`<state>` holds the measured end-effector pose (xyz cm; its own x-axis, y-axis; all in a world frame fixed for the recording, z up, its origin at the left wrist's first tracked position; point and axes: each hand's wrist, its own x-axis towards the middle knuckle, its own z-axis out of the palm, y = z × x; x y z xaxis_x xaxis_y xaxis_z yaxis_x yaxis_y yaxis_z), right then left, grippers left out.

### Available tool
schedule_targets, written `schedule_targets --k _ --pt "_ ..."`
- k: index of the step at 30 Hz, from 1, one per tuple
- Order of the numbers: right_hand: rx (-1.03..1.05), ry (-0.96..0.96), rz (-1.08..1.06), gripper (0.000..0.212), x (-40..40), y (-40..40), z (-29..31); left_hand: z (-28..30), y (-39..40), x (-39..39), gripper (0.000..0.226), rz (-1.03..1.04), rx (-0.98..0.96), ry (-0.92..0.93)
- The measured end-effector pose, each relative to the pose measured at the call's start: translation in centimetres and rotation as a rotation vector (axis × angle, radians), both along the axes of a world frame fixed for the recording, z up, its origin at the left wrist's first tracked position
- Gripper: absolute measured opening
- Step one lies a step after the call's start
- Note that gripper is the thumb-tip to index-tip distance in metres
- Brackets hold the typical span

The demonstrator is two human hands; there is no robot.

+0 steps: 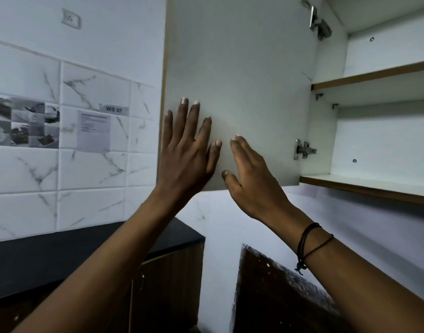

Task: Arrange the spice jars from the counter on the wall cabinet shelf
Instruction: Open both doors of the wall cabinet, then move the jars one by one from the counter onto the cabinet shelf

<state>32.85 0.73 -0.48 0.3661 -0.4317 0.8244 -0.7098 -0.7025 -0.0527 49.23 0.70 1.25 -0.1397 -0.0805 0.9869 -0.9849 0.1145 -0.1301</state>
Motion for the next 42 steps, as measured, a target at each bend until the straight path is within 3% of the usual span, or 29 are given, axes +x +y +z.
schedule_targets --k 6,12,19,23,28,30,33,38,42 --pt "0.157 -0.091 -0.164 0.061 -5.9 1.0 -9.9 -9.5 -0.7 -6.6 0.054 -0.511 0.405 0.117" --pt "0.463 -0.12 -0.299 0.057 -10.6 2.9 -23.8 -24.5 -1.0 -12.8 0.049 -0.819 0.877 0.014" --pt "0.826 -0.214 -0.446 0.046 -11.9 5.3 -38.0 -39.4 0.2 -15.7 0.046 -0.906 1.265 0.038" --pt "1.098 -0.236 -0.458 0.053 -11.2 7.0 -44.8 -47.0 0.1 -15.4 0.044 -0.846 1.403 -0.141" --pt "1.325 -0.115 -0.516 0.072 -11.1 7.2 -49.4 -52.9 -0.8 -15.0 0.051 -0.64 1.477 -0.352" --pt "1.348 -0.107 -0.52 0.076 -11.0 7.1 -50.6 -54.4 -0.8 -14.9 0.057 -0.577 1.573 -0.255" --pt "1.273 -0.119 -0.545 0.08 -10.3 6.8 -52.0 -55.7 -1.1 -15.0 0.069 -0.561 1.759 0.065" --pt "1.26 -0.107 -0.553 0.097 -9.6 6.2 -53.6 -57.0 -1.7 -15.6 0.065 -0.614 1.649 0.258" --pt "1.215 -0.149 -0.588 0.095 -8.7 5.5 -54.1 -57.3 -2.0 -15.9 0.051 -0.628 1.586 0.356"
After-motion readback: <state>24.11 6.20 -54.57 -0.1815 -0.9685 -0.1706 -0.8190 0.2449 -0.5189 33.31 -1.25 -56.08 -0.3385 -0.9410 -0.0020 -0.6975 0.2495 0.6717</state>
